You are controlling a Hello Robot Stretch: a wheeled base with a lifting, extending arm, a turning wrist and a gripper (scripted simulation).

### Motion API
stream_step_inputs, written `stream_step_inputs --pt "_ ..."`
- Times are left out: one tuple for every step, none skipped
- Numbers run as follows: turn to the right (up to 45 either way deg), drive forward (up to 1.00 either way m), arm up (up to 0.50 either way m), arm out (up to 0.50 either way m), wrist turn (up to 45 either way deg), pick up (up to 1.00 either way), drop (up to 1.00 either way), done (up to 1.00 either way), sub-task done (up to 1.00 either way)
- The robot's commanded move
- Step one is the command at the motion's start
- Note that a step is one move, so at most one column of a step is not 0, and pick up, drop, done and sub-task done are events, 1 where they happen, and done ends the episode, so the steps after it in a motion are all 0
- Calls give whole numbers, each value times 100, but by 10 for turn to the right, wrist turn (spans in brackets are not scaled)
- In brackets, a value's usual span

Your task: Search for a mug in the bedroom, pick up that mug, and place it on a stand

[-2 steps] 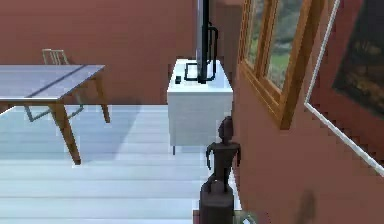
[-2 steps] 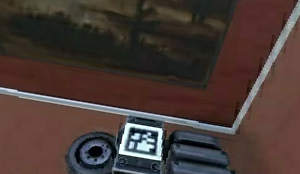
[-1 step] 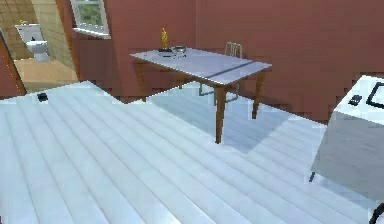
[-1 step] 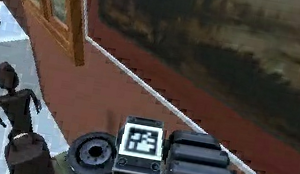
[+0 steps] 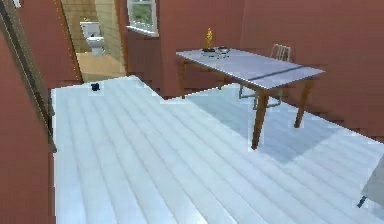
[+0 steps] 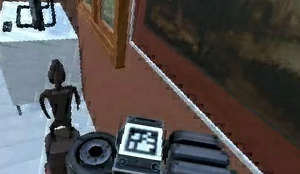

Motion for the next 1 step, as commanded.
stream_step_inputs --pt "-30 0 0 0 0 0 0 0 0"
